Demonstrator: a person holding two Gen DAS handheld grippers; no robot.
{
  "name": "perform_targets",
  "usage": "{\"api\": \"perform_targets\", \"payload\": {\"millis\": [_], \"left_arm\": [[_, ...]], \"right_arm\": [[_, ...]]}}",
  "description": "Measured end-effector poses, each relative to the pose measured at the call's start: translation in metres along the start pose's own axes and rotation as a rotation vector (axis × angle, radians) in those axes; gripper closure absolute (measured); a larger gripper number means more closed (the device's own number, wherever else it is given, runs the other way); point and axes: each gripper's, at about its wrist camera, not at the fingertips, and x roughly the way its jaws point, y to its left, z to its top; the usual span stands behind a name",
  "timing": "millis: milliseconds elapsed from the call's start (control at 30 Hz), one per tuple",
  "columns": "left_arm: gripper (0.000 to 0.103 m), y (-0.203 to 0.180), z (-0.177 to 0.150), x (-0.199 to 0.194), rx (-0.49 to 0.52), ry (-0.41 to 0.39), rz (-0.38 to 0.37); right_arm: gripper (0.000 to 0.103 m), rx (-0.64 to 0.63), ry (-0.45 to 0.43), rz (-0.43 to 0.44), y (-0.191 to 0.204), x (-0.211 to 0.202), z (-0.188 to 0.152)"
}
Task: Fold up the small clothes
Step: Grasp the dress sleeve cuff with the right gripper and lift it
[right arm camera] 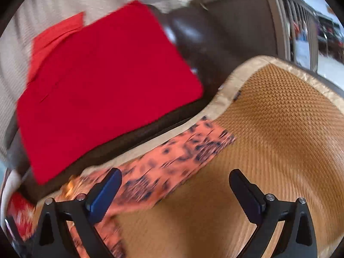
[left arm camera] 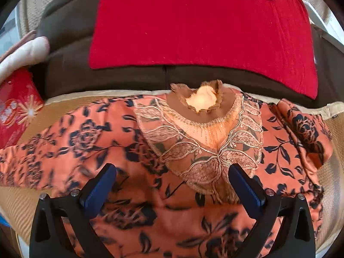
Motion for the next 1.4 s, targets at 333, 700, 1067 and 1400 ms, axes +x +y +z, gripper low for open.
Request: {"api": "perform_targets", "payload": {"millis": [333,700,1067,1400], "left_arm": [[0.0,-0.019,0.0,0.03,0.117,0.008,0.047],[0.0,-0.013,0.008,0.017,0.101,-0.037,0.056],[0.0,0.066,0.022,-0.02,-0.034,-0.162,0.145],[0.0,0.185,0.011,-0.044,-0.189,-0.189,0.282]], "right_arm": [[0.026,0.056,0.144,-0.294,-0.05,0.148,0.054],[0.091,0.023,0.225,-0.299,-0.039,0.163,0.027],[0.096,0.041,0.112,0.114,0.078,0.051,-0.002],[0.096,-0.052,0.166,0.6,0.281,-0.022,-0.086]]}}
